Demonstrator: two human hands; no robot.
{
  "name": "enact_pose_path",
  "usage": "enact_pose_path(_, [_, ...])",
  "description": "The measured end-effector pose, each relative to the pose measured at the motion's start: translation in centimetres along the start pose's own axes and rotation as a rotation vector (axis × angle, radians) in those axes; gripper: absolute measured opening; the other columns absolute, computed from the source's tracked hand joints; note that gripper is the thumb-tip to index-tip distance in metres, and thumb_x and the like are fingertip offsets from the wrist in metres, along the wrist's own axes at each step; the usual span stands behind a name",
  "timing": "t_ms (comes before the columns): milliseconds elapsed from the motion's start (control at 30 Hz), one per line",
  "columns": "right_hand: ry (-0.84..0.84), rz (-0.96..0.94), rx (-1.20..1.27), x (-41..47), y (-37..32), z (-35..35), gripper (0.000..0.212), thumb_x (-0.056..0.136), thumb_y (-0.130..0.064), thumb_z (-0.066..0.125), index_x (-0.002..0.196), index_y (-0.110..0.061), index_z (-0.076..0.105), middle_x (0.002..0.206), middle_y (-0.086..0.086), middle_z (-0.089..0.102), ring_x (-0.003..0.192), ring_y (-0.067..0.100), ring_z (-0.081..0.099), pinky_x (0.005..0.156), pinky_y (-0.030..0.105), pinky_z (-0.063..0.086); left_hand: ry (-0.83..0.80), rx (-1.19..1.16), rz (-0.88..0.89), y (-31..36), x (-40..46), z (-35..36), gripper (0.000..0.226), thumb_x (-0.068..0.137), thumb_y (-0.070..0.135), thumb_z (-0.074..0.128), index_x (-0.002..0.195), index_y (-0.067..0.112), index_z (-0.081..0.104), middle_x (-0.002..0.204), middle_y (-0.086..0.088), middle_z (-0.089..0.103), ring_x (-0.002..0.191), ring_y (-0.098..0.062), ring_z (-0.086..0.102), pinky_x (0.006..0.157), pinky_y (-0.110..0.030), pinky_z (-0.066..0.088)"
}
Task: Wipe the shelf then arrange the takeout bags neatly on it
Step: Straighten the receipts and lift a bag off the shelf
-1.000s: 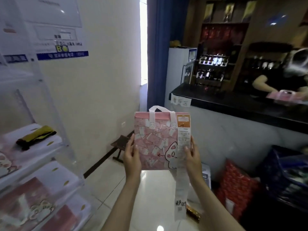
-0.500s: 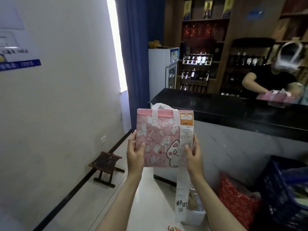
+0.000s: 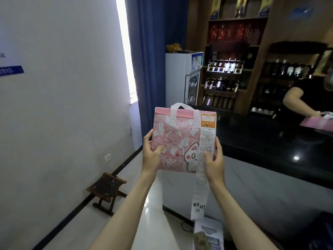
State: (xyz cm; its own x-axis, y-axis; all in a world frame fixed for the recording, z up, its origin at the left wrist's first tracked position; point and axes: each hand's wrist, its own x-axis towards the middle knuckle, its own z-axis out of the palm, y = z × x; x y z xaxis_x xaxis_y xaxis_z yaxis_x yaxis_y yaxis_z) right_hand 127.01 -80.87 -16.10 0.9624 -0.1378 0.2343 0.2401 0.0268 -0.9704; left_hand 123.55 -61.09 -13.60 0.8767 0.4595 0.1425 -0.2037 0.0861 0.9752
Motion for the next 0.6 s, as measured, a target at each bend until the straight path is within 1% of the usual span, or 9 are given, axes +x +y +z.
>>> enact_pose_path(67, [0.009,-0.009,0.007,2.5,0.3,1.0,0.064,0.101,-0.011,0.053,0.156,-0.036,0.032,0.142,-0.013,0.056,0.121,0.000,0.059,0.096,0.033,0.057,0.002,0.004,0.009,-0.4,2.7,0.8,0.061,0.093,0.008,0.061,0.137,0.047,0.045,0.121,-0.005,0.064,0.109,-0.025,0.070,0.079,-0.049,0.064])
enact_pose_path(100, [0.012,-0.012,0.011,3.7,0.4,1.5,0.065,0.100,-0.010,0.053,0.156,-0.037,0.032,0.141,-0.014,0.055,0.120,-0.002,0.058,0.096,0.033,0.057,0.000,0.006,0.013,-0.7,4.1,1.2,0.061,0.093,0.008,0.060,0.137,0.047,0.045,0.120,-0.005,0.065,0.107,-0.024,0.070,0.079,-0.048,0.064])
enact_pose_path(233, [0.018,-0.032,0.016,9.2,1.7,3.7,0.064,0.101,-0.015,0.053,0.154,-0.044,0.030,0.143,-0.014,0.056,0.127,0.007,0.058,0.101,0.044,0.056,0.002,-0.035,0.028,-2.0,11.0,2.6,0.051,0.096,0.015,0.063,0.135,0.046,0.049,0.118,-0.004,0.068,0.104,-0.022,0.072,0.080,-0.049,0.064])
enact_pose_path(300, [0.025,-0.045,0.004,12.1,2.5,4.9,0.064,0.102,-0.014,0.052,0.154,-0.045,0.029,0.144,-0.014,0.055,0.129,0.008,0.057,0.104,0.047,0.054,-0.021,-0.046,0.026,-2.8,14.8,3.2,0.048,0.096,0.020,0.065,0.133,0.048,0.051,0.119,-0.006,0.068,0.106,-0.024,0.072,0.084,-0.052,0.062])
enact_pose_path(367, [0.046,-0.055,0.003,14.8,3.2,6.3,0.065,0.102,-0.013,0.051,0.153,-0.047,0.029,0.145,-0.013,0.054,0.130,0.009,0.056,0.105,0.050,0.052,-0.045,-0.045,0.037,-3.3,18.1,3.9,0.044,0.098,0.023,0.063,0.133,0.047,0.052,0.121,-0.006,0.067,0.108,-0.024,0.071,0.086,-0.051,0.062])
enact_pose_path(433, [0.069,-0.060,0.004,17.3,3.9,7.7,0.066,0.102,-0.011,0.050,0.153,-0.047,0.028,0.146,-0.013,0.054,0.131,0.009,0.056,0.105,0.050,0.052,-0.060,-0.066,0.041,-3.6,21.3,4.6,0.032,0.103,0.034,0.054,0.133,0.043,0.054,0.124,-0.003,0.067,0.110,-0.022,0.070,0.089,-0.049,0.061])
enact_pose_path(467, [0.079,-0.059,0.001,18.5,4.3,8.4,0.066,0.102,-0.011,0.050,0.153,-0.046,0.028,0.146,-0.013,0.054,0.131,0.008,0.056,0.105,0.050,0.052,-0.071,-0.081,0.040,-3.8,22.8,4.8,0.030,0.105,0.041,0.048,0.134,0.040,0.054,0.126,-0.002,0.066,0.113,-0.022,0.069,0.090,-0.047,0.061])
enact_pose_path(533, [0.101,-0.058,-0.005,20.6,5.4,9.7,0.065,0.101,-0.009,0.051,0.152,-0.042,0.030,0.145,-0.011,0.055,0.129,0.009,0.057,0.105,0.050,0.053,-0.106,-0.093,0.042,-4.5,25.8,5.1,0.042,0.102,0.059,0.040,0.135,0.037,0.055,0.131,-0.003,0.065,0.119,-0.024,0.066,0.095,-0.050,0.058])
enact_pose_path(600, [0.131,-0.058,-0.004,22.5,6.7,10.8,0.061,0.100,-0.008,0.053,0.147,-0.043,0.033,0.142,-0.008,0.057,0.127,0.010,0.059,0.103,0.051,0.054,-0.134,-0.091,0.036,-5.6,28.6,5.4,0.052,0.097,0.069,0.037,0.135,0.038,0.055,0.133,-0.005,0.064,0.120,-0.025,0.065,0.097,-0.055,0.056])
